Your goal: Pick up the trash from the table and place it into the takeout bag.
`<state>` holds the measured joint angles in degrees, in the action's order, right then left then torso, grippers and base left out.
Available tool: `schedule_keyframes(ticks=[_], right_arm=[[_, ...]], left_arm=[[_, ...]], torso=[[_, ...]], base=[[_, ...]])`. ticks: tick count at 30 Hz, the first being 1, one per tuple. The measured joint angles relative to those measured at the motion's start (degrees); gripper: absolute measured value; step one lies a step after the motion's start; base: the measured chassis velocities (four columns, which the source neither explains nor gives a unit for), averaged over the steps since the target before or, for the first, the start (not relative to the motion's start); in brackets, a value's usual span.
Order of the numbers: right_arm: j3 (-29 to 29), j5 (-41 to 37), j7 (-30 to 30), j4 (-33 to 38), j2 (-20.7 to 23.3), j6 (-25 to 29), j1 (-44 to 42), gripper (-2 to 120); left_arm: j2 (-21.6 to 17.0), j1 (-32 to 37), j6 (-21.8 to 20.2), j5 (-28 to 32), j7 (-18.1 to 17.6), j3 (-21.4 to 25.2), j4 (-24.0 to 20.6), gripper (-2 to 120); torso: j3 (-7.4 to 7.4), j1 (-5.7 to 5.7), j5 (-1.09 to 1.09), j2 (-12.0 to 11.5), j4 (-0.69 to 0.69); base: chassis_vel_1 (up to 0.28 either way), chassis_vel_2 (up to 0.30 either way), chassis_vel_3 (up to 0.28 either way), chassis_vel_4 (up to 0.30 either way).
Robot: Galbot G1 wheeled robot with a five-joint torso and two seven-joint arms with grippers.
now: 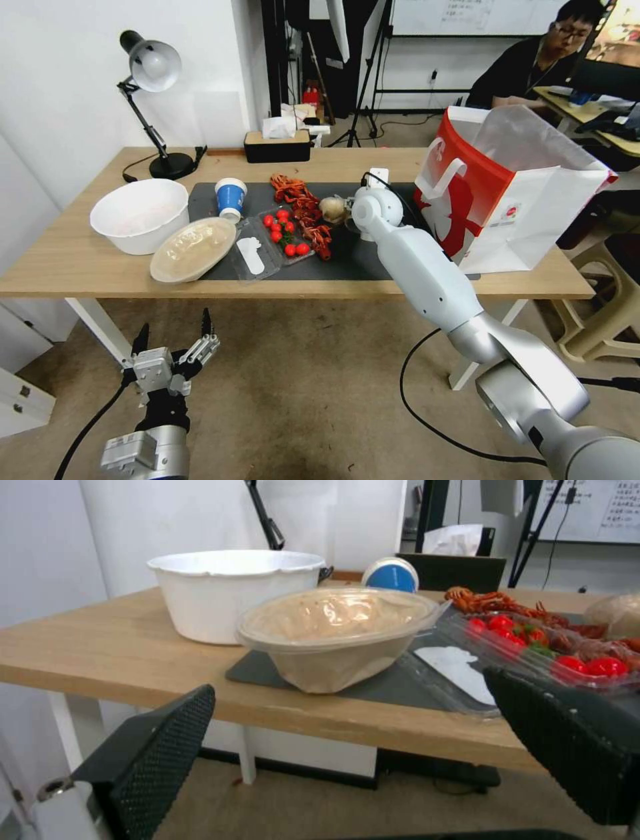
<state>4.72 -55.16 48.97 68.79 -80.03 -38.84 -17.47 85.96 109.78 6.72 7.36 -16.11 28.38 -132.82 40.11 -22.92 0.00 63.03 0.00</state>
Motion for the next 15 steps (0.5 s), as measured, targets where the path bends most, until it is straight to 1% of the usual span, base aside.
schedule_keyframes(ticks=[2, 5, 6, 9, 14, 15], right_arm=[[-0.1, 0.0, 0.0, 0.1, 0.2, 0.2, -0.2, 99], [-0.3, 0.0, -0.2, 0.6, 0.9, 1.1, -0.7, 89], [-0.3, 0.0, -0.2, 0.6, 0.9, 1.1, -0.7, 89], [-0.3, 0.5, -1.0, 1.2, 1.6, 2.4, -0.9, 79], [0.0, 1.7, -2.2, 1.7, 2.3, 3.6, -0.9, 78], [0.2, 2.9, -3.1, 1.9, 2.6, 4.1, -0.9, 78]], left_arm=[[0.0, 0.0, 0.0, 0.0, 0.0, -0.1, 0.0, 100], [0.1, -0.1, 0.0, -0.1, 0.0, -0.2, 0.2, 100], [0.1, -0.1, 0.0, -0.1, 0.0, -0.2, 0.2, 100], [0.1, -0.2, 0.1, -0.2, 0.0, -0.2, 0.4, 100], [0.1, -0.3, 0.1, -0.3, 0.0, -0.3, 0.4, 100], [0.1, -0.3, 0.1, -0.3, 0.0, -0.3, 0.5, 100]], torso=[[0.00, 0.00, 0.00, 0.0, -0.01], [0.00, 0.00, 0.00, 0.0, -0.01], [0.00, 0.00, 0.00, 0.0, -0.01], [0.00, 0.00, 0.00, 0.0, 0.00], [0.00, 0.00, 0.00, 0.0, -0.01], [0.00, 0.00, 0.01, 0.0, 0.00]], base=[[0.000, 0.000, 0.000, 0.000], [0.000, 0.000, 0.000, 0.000], [0.000, 0.000, 0.000, 0.000], [0.000, 0.000, 0.000, 0.000], [0.000, 0.000, 0.000, 0.000], [0.000, 0.000, 0.000, 0.000]])
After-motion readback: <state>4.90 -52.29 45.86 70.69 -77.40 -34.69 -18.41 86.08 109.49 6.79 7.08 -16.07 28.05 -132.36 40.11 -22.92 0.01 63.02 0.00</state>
